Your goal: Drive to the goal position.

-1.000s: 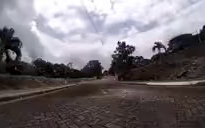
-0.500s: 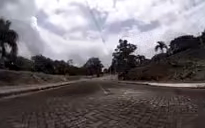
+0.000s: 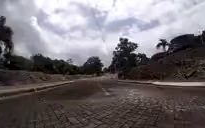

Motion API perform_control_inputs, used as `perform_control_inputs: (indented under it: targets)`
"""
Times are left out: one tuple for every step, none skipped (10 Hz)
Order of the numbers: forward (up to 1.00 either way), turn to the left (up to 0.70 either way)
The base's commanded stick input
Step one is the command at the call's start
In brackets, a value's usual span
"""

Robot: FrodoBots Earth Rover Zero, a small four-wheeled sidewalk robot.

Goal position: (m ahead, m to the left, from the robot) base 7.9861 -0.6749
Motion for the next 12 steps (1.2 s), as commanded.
perform_control_inputs:
  targets:
    - [0.85,0.00]
    - [0.85,0.00]
    - [0.85,0.00]
    - [0.85,0.00]
    - [0.85,0.00]
    - [0.85,0.00]
    - [0.85,0.00]
    - [0.85,0.00]
    - [0.85,0.00]
    - [0.85,0.00]
    - [0.85,0.00]
    - [0.85,0.00]
